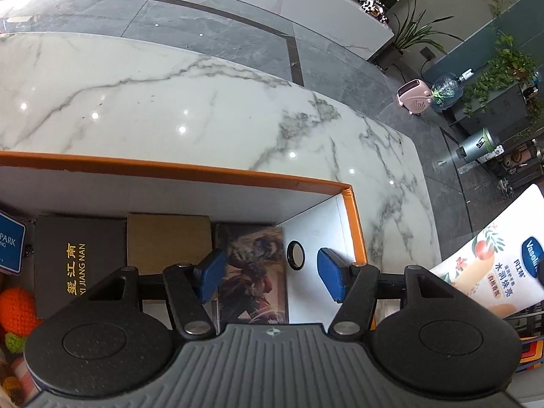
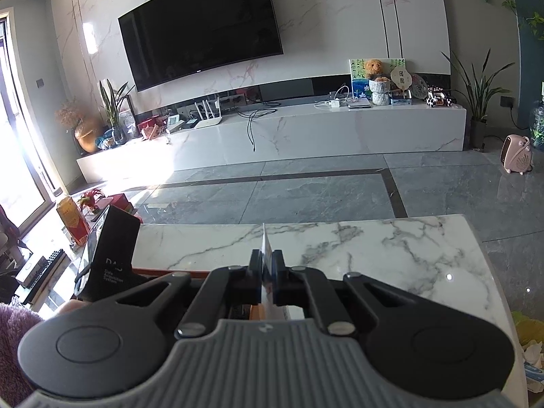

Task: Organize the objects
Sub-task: 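Lower the card box into the orange box and open the left tool, then lower the Vaseline tube into the orange box and open the right tool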

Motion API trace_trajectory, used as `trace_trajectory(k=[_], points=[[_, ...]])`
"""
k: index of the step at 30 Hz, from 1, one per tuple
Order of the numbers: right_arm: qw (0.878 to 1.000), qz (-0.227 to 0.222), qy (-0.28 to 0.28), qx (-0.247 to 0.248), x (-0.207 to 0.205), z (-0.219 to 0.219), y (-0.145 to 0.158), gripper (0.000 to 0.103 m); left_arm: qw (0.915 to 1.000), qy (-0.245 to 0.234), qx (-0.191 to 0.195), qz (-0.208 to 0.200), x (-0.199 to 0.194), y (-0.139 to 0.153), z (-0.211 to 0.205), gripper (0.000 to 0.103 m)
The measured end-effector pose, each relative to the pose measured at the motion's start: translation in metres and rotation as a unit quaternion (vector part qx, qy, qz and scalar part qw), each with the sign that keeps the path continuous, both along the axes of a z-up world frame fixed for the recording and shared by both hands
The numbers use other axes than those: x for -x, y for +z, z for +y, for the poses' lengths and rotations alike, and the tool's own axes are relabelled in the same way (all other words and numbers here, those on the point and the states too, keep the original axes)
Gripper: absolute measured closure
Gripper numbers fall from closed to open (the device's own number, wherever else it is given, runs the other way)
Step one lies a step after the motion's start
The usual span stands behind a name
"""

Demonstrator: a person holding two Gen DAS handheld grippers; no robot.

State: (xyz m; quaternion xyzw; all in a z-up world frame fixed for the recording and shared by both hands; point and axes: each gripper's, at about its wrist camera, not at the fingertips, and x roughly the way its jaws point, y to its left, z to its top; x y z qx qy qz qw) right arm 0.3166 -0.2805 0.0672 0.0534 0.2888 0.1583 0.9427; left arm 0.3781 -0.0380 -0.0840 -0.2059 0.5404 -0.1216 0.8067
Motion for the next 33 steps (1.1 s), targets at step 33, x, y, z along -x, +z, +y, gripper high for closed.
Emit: trace_trajectory(k=[33], points=[[0.98,0.057,0.183,0.06,-0.016,0.131,-0.071,0.098,0.9843,-0.097,-0.101,-0.108,0.115,0.016,0.069,0.061]])
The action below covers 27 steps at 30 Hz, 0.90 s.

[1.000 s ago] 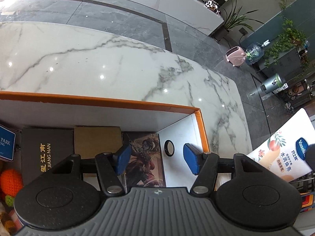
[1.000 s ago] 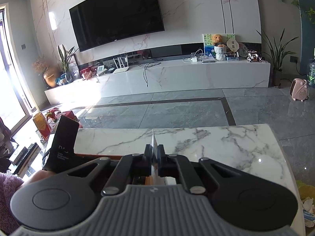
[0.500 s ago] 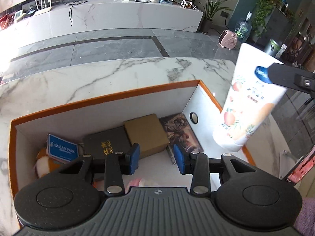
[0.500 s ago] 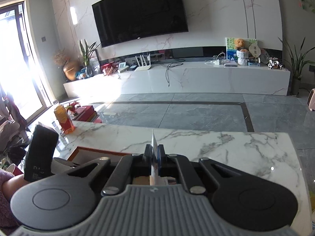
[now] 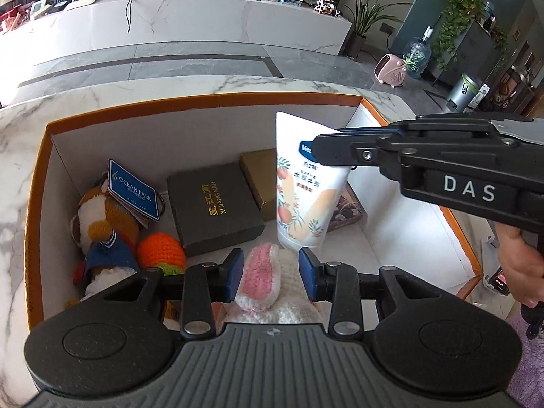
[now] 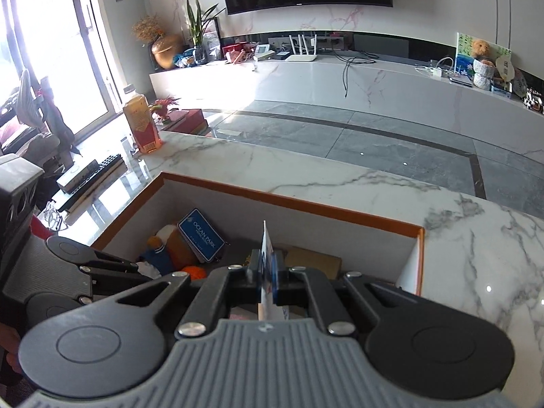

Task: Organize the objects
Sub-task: 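Lower the Vaseline tube into the orange box and open the right tool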

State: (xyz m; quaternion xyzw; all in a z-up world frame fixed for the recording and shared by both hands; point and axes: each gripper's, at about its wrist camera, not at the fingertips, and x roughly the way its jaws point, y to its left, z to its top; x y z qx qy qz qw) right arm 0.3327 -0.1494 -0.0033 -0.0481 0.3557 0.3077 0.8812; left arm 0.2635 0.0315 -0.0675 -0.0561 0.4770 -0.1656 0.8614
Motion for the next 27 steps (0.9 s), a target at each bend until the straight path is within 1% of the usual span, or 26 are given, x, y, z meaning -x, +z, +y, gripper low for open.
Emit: trace_trajectory(k=[2,4,6,7,10,12,13,14,15,19,21,22,23,24,27], points=[[1.0,0.002,0.014,0.015,-0.003,0.008,-0.004,0.098,0.9999,-0.001,0.011,0.001,0.0,-0.004,0.002,0.061],[0.999,-0.001,0.016,0.041,-0.004,0.013,-0.01,0.098,0.9997,0.002,0.023,0.005,0.001,-0.009,0.003,0.061],[0.998,0.003,0.02,0.064,-0.004,0.014,-0.015,0.098,0.9993,0.005,0.037,0.004,0.002,-0.01,0.006,0.065],[0.997,0.009,0.021,0.073,-0.004,0.013,-0.018,0.098,0.9991,0.006,0.042,0.001,0.002,-0.01,0.008,0.065],[0.996,0.01,0.028,0.085,0.002,0.008,-0.02,0.097,0.9985,0.007,0.054,-0.003,0.002,-0.009,0.011,0.065],[0.995,0.013,0.024,0.097,0.006,0.007,-0.022,0.088,0.9981,0.011,0.061,-0.004,0.002,-0.01,0.013,0.065],[0.994,0.014,0.022,0.102,0.008,0.006,-0.022,0.076,0.9978,0.014,0.065,-0.004,0.003,-0.01,0.015,0.065],[0.994,0.015,0.02,0.109,0.01,0.007,-0.024,0.072,0.9975,0.017,0.069,-0.003,0.003,-0.011,0.016,0.065],[0.993,0.021,0.019,0.115,0.011,0.008,-0.026,0.072,0.9973,0.018,0.071,-0.004,0.003,-0.011,0.017,0.065],[0.987,0.058,0.014,0.15,0.01,0.016,-0.035,0.072,0.9968,0.019,0.077,-0.008,0.005,-0.011,0.018,0.065],[0.983,0.088,0.009,0.159,0.008,0.019,-0.041,0.072,0.997,0.027,0.071,-0.011,0.006,-0.011,0.021,0.065],[0.982,0.107,0.004,0.156,0.005,0.019,-0.044,0.074,0.997,0.037,0.066,-0.016,0.008,-0.01,0.023,0.065],[0.98,0.129,-0.005,0.153,0.002,0.018,-0.048,0.08,0.9968,0.044,0.063,-0.021,0.009,-0.009,0.026,0.065],[0.977,0.149,-0.015,0.149,-0.001,0.019,-0.052,0.083,0.9964,0.049,0.065,-0.023,0.009,-0.008,0.029,0.065],[0.97,0.201,-0.062,0.125,-0.012,0.017,-0.06,0.084,0.9946,0.058,0.084,-0.018,0.008,-0.009,0.04,0.065]])
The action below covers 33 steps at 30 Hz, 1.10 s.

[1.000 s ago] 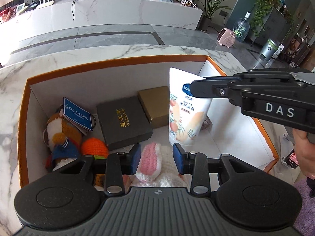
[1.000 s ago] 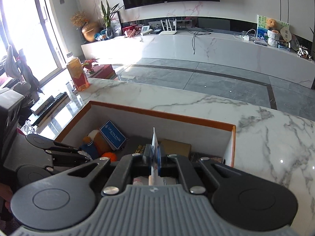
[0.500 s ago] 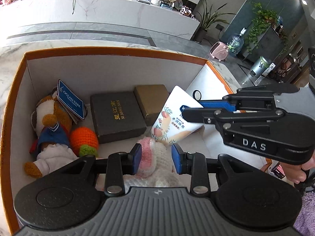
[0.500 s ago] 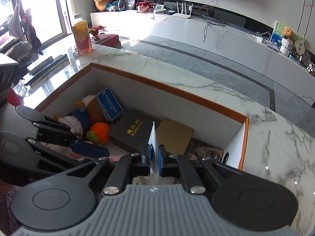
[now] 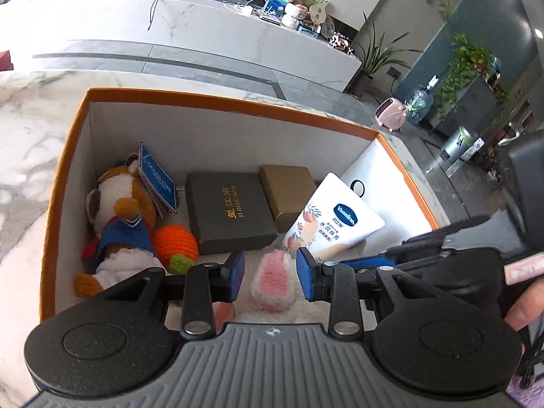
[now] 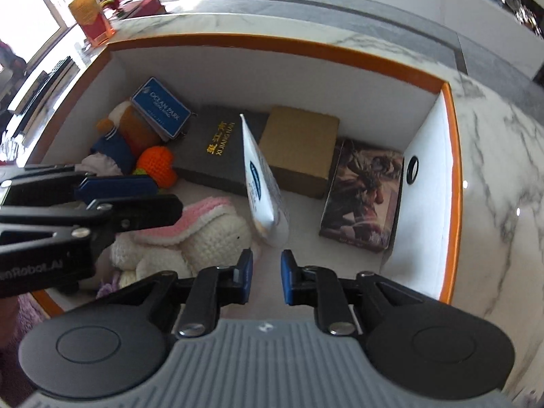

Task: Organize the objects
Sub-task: 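Lower the Vaseline tube into the orange box and open the right tool, then withdraw both tools from the box toward the yellow tape measure and pink wallet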

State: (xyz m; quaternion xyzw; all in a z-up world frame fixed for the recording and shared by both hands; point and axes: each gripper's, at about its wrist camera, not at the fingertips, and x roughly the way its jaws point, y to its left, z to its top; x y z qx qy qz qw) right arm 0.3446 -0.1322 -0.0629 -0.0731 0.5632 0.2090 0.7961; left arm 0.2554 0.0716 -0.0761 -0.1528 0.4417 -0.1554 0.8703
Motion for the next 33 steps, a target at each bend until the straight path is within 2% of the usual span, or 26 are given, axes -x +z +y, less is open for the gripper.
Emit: trace_trajectory(k=[4,9,15,21,25,33], points=[[0.994,0.063,-0.086,-0.038,-0.015,-0.007,-0.013,0.087,1.0,0.006,-0.004,0.0,0.0,-0.001,0.003,0.065],[0.989,0.059,-0.133,-0.036,-0.02,-0.01,-0.017,0.091,1.0,-0.003,-0.001,-0.005,0.002,0.001,0.002,0.065],[0.989,0.031,-0.142,-0.02,-0.022,-0.007,-0.018,0.094,1.0,-0.003,-0.006,-0.007,0.003,0.002,0.001,0.065],[0.99,0.033,-0.137,-0.027,-0.017,-0.008,-0.014,0.094,0.9997,-0.013,-0.014,-0.015,0.007,0.007,-0.003,0.065],[0.992,0.016,-0.118,-0.042,-0.001,-0.016,0.01,0.094,0.9986,-0.031,-0.018,-0.039,0.017,0.027,-0.01,0.065],[0.99,-0.063,-0.091,-0.09,0.062,-0.054,0.083,0.087,0.9952,-0.064,-0.031,-0.068,0.057,0.068,-0.046,0.065]])
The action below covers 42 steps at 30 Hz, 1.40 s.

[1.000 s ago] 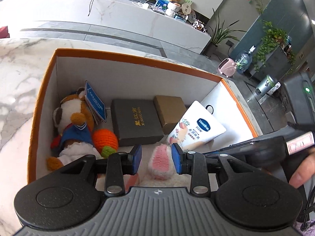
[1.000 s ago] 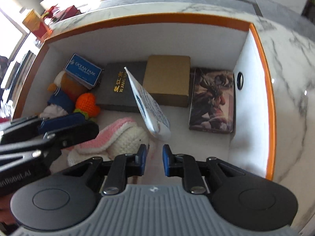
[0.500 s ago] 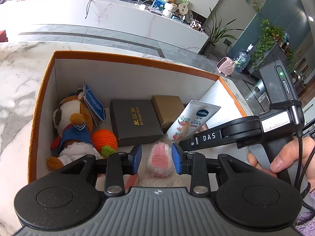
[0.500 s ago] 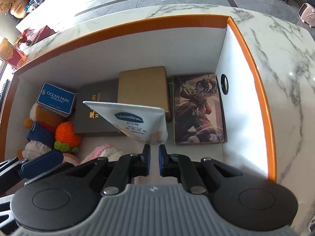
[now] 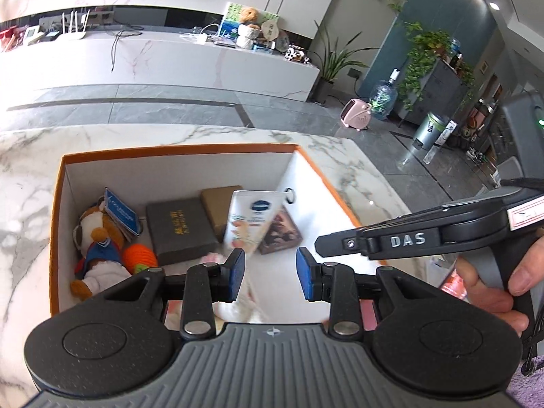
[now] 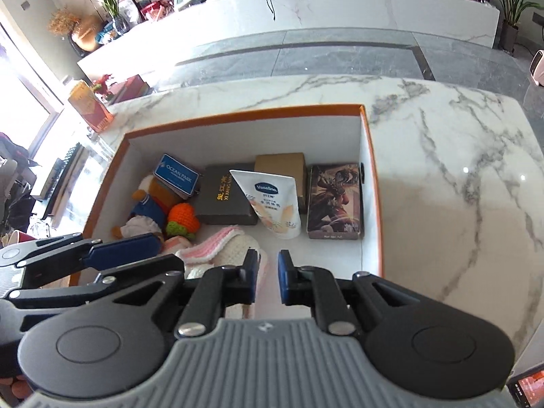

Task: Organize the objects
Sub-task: 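Withdraw both tools from the box toward the yellow tape measure and pink wallet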

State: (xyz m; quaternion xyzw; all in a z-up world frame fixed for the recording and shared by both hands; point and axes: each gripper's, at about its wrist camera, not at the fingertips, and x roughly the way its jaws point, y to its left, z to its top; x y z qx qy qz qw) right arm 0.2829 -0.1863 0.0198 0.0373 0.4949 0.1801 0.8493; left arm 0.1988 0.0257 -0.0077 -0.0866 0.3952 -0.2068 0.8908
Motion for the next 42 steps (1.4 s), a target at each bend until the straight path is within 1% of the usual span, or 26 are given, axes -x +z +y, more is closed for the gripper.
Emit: trace_trajectory(k=[2,3,5,8,11,12,14,15,18,22,23,27,33,36,38,40,42], points=[[1.0,-0.025,-0.003,-0.006,0.022,-0.016,0.013,0.08,0.9999,-0.012,-0.002,-0.006,0.012,0.008,-0.011,0.06],[0.999,-0.036,-0.005,-0.009,0.033,-0.026,0.019,0.078,0.9998,-0.019,-0.003,-0.009,0.017,0.011,-0.016,0.058],[0.998,-0.057,-0.012,-0.005,0.052,-0.04,0.024,0.07,0.9993,-0.036,-0.008,-0.012,0.027,0.014,-0.028,0.051],[0.997,-0.076,-0.02,0.002,0.073,-0.06,0.02,0.067,0.9978,-0.059,-0.028,-0.009,0.037,0.009,-0.049,0.048],[0.997,-0.076,-0.021,0.004,0.089,-0.078,0.005,0.063,0.9958,-0.08,-0.044,0.004,0.043,-0.007,-0.069,0.044],[0.997,-0.072,-0.022,0.009,0.093,-0.084,-0.004,0.063,0.9949,-0.089,-0.046,0.008,0.044,-0.013,-0.075,0.043],[0.997,-0.067,-0.019,0.026,0.099,-0.089,-0.022,0.063,0.993,-0.102,-0.055,0.024,0.044,-0.028,-0.088,0.035],[0.997,-0.064,-0.018,0.035,0.101,-0.091,-0.031,0.063,0.9919,-0.104,-0.064,0.033,0.044,-0.038,-0.095,0.035],[0.996,-0.057,-0.02,0.064,0.103,-0.095,-0.058,0.063,0.989,-0.1,-0.092,0.057,0.045,-0.063,-0.109,0.035],[0.994,-0.054,-0.024,0.094,0.105,-0.1,-0.082,0.063,0.9847,-0.098,-0.133,0.055,0.044,-0.083,-0.125,0.033],[0.994,-0.052,-0.026,0.097,0.104,-0.1,-0.085,0.063,0.9843,-0.098,-0.135,0.057,0.043,-0.086,-0.127,0.031],[0.993,-0.051,-0.04,0.097,0.1,-0.103,-0.093,0.063,0.9836,-0.093,-0.142,0.061,0.041,-0.094,-0.132,0.03],[0.997,-0.022,-0.06,0.051,0.091,-0.115,-0.1,0.062,0.9826,-0.104,-0.142,0.058,0.039,-0.101,-0.138,0.026],[0.996,-0.014,-0.077,0.032,0.088,-0.121,-0.102,0.062,0.9795,-0.111,-0.159,0.054,0.039,-0.107,-0.143,0.026],[0.996,-0.012,-0.079,0.028,0.087,-0.122,-0.103,0.061,0.9787,-0.113,-0.162,0.056,0.039,-0.111,-0.144,0.023],[0.997,-0.013,-0.078,0.027,0.087,-0.122,-0.103,0.06,0.9792,-0.113,-0.158,0.059,0.038,-0.114,-0.145,0.023],[0.997,-0.013,-0.077,0.025,0.087,-0.122,-0.104,0.059,0.9781,-0.115,-0.161,0.063,0.037,-0.118,-0.147,0.023]])
